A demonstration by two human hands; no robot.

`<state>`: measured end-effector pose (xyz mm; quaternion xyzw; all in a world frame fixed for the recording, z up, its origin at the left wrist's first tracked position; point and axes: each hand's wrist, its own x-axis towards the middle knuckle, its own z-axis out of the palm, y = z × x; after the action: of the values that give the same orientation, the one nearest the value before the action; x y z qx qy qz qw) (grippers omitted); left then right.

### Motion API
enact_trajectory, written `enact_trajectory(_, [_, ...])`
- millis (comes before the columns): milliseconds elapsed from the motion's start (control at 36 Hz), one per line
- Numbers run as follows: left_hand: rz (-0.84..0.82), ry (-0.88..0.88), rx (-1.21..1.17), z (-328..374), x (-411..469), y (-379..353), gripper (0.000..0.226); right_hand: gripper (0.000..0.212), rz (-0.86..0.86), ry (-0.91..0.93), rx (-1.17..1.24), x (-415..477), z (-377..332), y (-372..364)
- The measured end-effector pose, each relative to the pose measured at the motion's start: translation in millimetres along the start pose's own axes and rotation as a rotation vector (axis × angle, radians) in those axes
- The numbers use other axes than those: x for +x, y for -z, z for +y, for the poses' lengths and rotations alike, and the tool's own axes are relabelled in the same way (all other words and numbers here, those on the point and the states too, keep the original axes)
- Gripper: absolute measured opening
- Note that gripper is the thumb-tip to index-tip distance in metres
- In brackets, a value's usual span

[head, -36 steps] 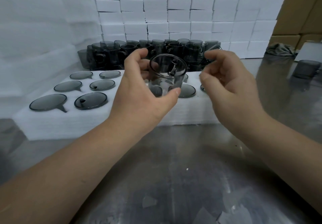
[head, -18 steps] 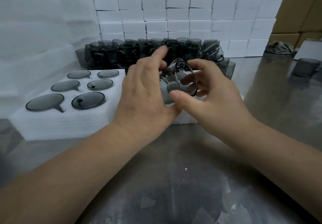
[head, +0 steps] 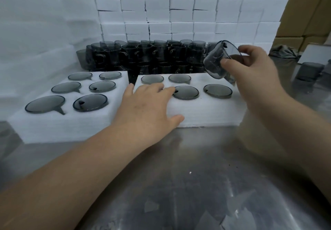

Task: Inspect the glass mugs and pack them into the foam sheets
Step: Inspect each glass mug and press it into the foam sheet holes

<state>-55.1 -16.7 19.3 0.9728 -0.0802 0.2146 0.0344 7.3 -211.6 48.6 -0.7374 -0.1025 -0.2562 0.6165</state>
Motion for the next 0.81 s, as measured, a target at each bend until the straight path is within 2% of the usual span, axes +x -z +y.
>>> enact_trajectory(278, [-0.009, -0.016, -0.014, -1, 1, 1, 0.069, 0.018, -0.047, -0.034, 0.060, 11, 1, 4])
enact_trajectory(333, [-0.007, -0.018, -0.012, -1, 1, 1, 0.069, 0.041, -0.037, -0.070, 0.084, 16, 5, 3])
enact_trajectory(389, [-0.007, -0.015, -0.014, -1, 1, 1, 0.069, 0.052, -0.036, -0.082, 0.065, 18, 7, 3])
enact_trajectory(528, [-0.008, -0.008, -0.008, 0, 1, 0, 0.069, 0.049, -0.028, -0.057, 0.024, 19, 13, 2])
enact_trajectory(611, [-0.013, -0.008, -0.003, 0, 1, 0, 0.069, 0.049, -0.003, -0.111, 0.071, 21, 14, 2])
enact_trajectory(667, [-0.014, -0.010, -0.002, 0, 1, 0, 0.069, 0.038, 0.010, -0.154, 0.096, 23, 14, 2])
enact_trajectory(750, [-0.013, -0.007, 0.000, 0, 1, 0, 0.069, 0.010, 0.017, -0.159, 0.057, 22, 17, 2])
enact_trajectory(806, [-0.011, -0.009, -0.001, 1, 1, 0, 0.069, 0.008, 0.016, -0.130, 0.010, 21, 18, 2])
